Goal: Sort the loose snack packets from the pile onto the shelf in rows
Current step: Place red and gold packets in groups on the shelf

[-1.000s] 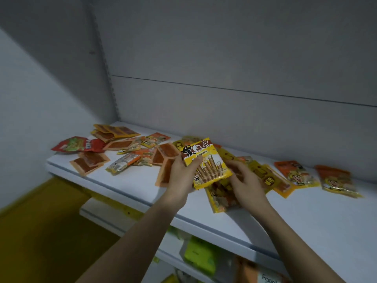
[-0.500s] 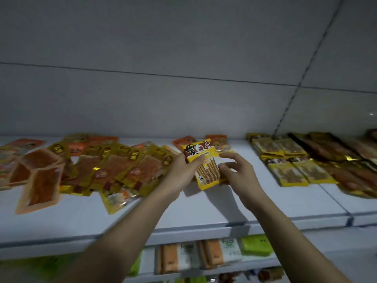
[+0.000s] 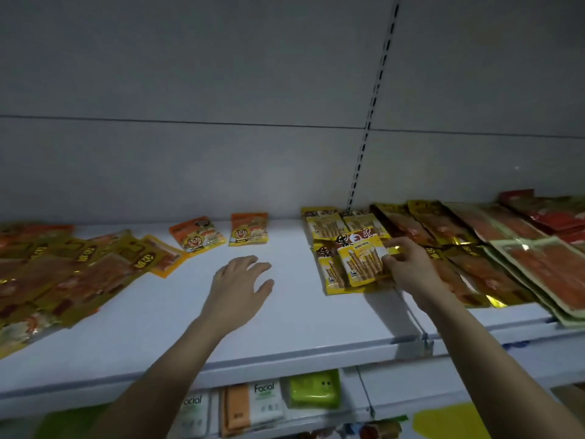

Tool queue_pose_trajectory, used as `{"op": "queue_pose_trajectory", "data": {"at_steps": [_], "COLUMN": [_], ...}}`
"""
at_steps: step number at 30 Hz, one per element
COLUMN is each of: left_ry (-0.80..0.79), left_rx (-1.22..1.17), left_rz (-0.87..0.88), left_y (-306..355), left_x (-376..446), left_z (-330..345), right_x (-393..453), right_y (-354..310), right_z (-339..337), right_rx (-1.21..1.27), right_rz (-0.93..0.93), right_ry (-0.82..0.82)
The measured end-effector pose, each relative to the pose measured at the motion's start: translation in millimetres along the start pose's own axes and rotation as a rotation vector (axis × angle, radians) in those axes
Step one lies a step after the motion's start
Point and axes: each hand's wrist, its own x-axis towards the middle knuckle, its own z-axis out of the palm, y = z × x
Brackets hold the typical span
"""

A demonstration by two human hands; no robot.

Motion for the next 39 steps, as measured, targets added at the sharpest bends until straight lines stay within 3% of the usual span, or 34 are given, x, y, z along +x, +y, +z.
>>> {"op": "queue_pose_trajectory", "data": {"at_steps": [4,9,12,15,17,19,21,24,30,36,39], "left_ry": [-0.016,-0.009,-0.004,0.005,0.008,0.011,0.02,0.076,0.244,0.615,0.661], "left_rx": [0.037,0.03,0.03,0.023,0.025,0.025,0.025,0.04,0.039,0.037,0.071], "left_rz": [-0.03,-0.045,-0.045,-0.043,-0.036,-0.033,-0.031,-0.027,-0.07,-0.31,-0.437], "left_y": [3.0,4.2,5.5,4.6,4.6,5.5,6.9,9.3,-19.6,-116.8,-161.8], "left_x": [1.0,0.0,-1.1,-1.7,-2.0,-3.3,-4.2,-6.3,-46.4,-108.0,-130.2], "left_z": [0.6,1.6,2.3,2.9,1.9,1.2,1.2,1.2,-21.4,-87.0,-118.4], "right_x": [17.7,11.6,6.5,0.4,-1.0,0.7,2.2,-2.0,-40.3,-88.2,-103.4], "right_y": [10.0,15.1,6.8,-6.2,-10.9,-11.0,-12.7,-24.0,-66.0,-112.9,-136.4], "right_z": [-17.4,-15.7,-7.2,8.6,19.4,25.8,29.4,45.9,132.7,226.8,269.9], "right_rx": [-0.254,-0.755,-0.81,-0.807,-0.892,-0.923,-0.904,-0.745,-0.385,-0.213,-0.168], "right_rz": [-0.07,-0.191,-0.305,-0.426,-0.388,-0.348,-0.357,-0.514,-0.733,-0.606,-0.505], "right_ry": [0.067,0.195,0.232,0.064,-0.079,-0.116,-0.072,-0.009,-0.299,-0.628,-0.692]}}
